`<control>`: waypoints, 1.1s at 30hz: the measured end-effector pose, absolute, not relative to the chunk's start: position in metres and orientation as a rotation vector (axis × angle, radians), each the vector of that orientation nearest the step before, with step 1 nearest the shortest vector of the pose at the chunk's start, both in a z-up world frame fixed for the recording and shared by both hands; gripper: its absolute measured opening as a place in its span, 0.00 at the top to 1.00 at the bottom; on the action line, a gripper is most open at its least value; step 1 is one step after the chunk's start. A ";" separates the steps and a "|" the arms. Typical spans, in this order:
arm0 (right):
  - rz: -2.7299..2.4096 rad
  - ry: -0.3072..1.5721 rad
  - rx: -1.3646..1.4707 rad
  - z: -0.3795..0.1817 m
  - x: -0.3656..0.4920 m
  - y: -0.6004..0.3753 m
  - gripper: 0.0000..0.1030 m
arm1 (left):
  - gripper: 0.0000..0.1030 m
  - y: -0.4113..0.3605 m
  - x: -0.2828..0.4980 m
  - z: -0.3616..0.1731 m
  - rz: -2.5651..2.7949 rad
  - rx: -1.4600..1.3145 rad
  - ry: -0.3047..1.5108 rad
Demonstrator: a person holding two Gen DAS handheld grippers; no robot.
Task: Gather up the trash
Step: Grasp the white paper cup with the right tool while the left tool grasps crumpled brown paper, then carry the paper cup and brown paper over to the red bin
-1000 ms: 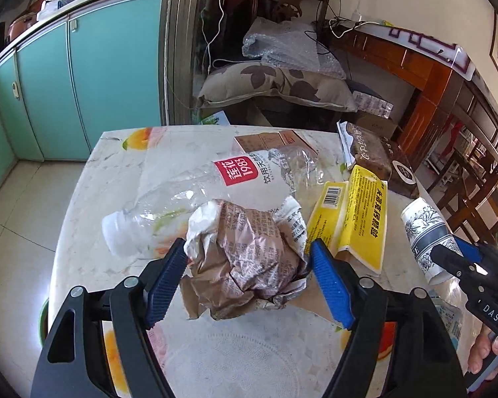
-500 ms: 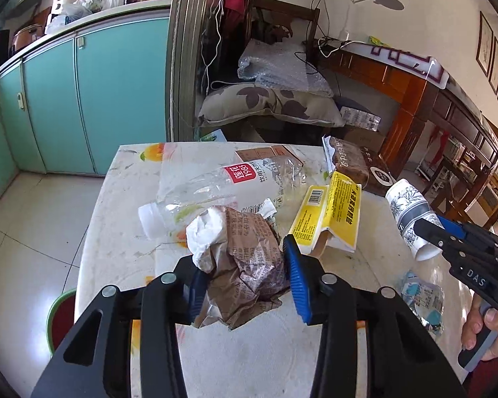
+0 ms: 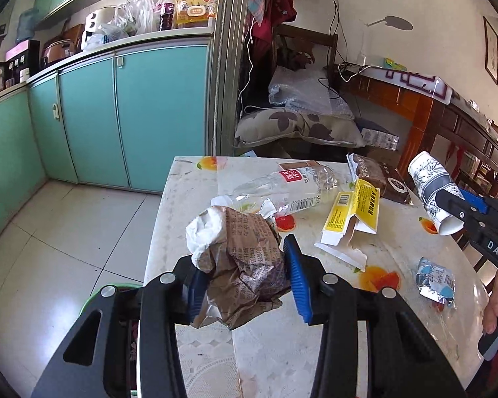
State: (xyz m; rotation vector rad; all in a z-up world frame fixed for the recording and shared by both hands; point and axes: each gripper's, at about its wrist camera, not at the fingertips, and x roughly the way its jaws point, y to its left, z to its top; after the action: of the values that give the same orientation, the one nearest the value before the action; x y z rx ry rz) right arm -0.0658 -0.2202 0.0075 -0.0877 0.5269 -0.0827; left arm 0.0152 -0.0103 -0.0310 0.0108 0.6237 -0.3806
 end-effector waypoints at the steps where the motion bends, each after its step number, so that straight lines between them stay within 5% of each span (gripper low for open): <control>1: -0.073 0.528 -0.088 0.008 -0.067 -0.214 0.69 | 0.60 -0.008 0.014 -0.031 -0.379 0.009 0.625; 33: 0.100 0.571 -0.054 -0.002 -0.046 -0.124 0.69 | 0.60 0.057 0.015 -0.039 -0.278 -0.056 0.643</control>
State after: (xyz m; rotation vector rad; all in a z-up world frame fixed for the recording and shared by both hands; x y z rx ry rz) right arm -0.0460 -0.1241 -0.0024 -0.0542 0.5713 0.0999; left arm 0.0146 0.0572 -0.0393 -0.0559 0.6432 -0.2780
